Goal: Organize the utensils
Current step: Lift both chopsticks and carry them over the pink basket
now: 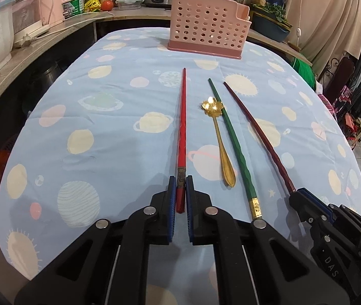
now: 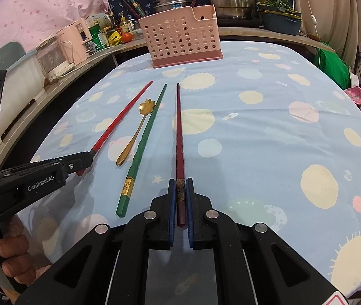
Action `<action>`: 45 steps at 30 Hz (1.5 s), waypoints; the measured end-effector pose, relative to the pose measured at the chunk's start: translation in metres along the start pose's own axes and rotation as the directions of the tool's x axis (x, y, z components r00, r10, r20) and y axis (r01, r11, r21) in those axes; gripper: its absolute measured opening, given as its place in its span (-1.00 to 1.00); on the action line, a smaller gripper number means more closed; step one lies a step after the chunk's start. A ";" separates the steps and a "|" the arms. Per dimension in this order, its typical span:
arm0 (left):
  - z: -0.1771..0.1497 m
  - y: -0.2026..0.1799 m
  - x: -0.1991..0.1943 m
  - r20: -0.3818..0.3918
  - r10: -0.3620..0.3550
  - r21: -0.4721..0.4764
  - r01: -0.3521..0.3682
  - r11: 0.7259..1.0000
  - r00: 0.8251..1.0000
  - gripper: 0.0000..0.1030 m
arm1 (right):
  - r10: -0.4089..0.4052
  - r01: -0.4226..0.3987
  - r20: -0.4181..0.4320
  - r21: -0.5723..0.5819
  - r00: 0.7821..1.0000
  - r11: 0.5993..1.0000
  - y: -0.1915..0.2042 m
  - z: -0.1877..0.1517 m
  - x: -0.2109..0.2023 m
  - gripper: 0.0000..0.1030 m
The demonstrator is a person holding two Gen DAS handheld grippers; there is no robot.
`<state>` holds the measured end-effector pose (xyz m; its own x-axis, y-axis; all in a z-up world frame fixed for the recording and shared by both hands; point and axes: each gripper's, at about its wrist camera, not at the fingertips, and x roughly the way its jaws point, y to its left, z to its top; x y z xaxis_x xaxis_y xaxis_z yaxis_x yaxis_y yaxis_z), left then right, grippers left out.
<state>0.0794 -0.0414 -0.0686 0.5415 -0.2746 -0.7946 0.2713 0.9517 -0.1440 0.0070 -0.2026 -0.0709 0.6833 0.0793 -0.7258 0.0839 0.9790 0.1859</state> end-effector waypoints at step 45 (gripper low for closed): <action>0.221 -0.011 -0.128 0.409 -0.056 0.000 0.061 0.998 0.911 -0.86 | 0.140 -0.190 0.395 0.092 0.908 0.977 -0.042 0.235 -0.089 -0.86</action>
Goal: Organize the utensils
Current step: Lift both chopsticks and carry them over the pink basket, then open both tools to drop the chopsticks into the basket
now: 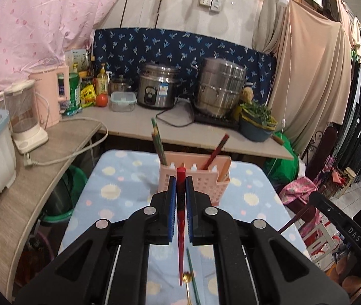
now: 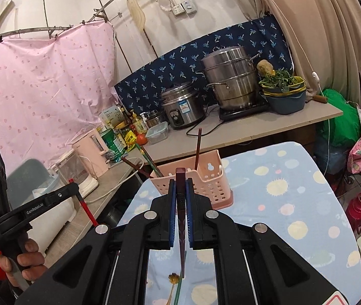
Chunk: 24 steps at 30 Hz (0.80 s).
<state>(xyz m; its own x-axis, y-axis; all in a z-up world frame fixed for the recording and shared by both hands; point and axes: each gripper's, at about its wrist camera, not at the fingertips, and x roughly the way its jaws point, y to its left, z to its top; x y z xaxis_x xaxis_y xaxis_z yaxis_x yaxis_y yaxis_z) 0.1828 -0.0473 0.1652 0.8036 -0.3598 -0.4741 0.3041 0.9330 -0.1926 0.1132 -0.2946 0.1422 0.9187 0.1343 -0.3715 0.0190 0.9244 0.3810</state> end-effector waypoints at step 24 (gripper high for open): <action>0.139 -0.009 0.095 0.245 0.055 -0.016 -0.052 0.999 0.968 -0.86 | -0.016 0.016 0.154 0.005 0.988 1.000 0.006 0.126 0.130 -0.86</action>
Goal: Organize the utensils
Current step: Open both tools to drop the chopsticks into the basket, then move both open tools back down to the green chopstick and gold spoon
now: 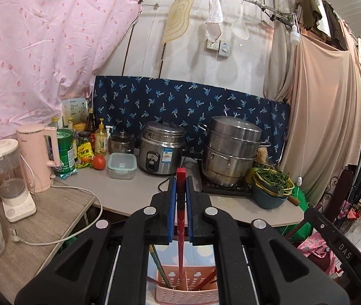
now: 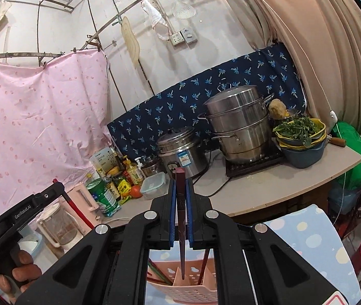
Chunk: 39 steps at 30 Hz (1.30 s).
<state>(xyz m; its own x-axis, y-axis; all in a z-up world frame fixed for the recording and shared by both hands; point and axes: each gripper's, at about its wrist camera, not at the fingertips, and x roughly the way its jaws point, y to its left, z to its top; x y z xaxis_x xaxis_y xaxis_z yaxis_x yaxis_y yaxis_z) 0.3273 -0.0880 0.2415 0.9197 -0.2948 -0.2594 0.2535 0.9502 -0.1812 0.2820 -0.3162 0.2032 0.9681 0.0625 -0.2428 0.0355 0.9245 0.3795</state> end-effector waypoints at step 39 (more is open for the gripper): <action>-0.072 0.011 0.043 -0.154 0.036 0.018 -0.033 0.999 0.987 -0.11 | -0.061 0.054 -0.148 -0.048 0.987 0.997 -0.017 -0.066 0.036 -0.46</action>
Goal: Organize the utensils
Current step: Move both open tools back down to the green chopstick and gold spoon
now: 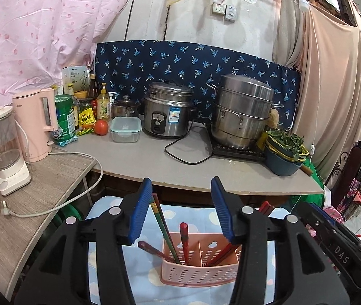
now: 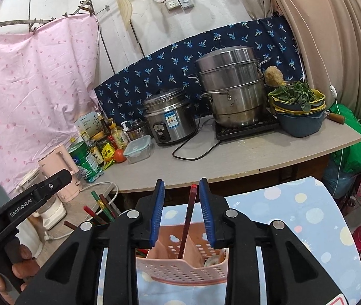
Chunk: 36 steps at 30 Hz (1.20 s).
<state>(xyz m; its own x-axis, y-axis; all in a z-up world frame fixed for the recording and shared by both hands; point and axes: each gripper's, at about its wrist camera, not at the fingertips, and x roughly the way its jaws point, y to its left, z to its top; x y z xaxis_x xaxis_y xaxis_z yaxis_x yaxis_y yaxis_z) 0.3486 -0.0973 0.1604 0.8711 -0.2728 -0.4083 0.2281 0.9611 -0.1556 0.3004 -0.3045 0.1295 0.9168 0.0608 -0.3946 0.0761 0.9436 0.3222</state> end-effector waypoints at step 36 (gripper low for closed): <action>-0.109 0.004 -0.093 -0.176 0.094 0.128 -0.072 0.989 0.980 -0.01 | 0.017 -0.035 -0.157 -0.109 0.987 0.993 0.028 -0.129 -0.119 -0.46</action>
<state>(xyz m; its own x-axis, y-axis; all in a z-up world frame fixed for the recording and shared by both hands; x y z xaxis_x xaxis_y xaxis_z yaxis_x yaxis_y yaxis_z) 0.2211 -0.0729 0.1001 0.7985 -0.1849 -0.5729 0.2188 0.9757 -0.0100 0.1429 -0.2431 0.0747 0.8449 0.1277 -0.5195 0.0009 0.9707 0.2401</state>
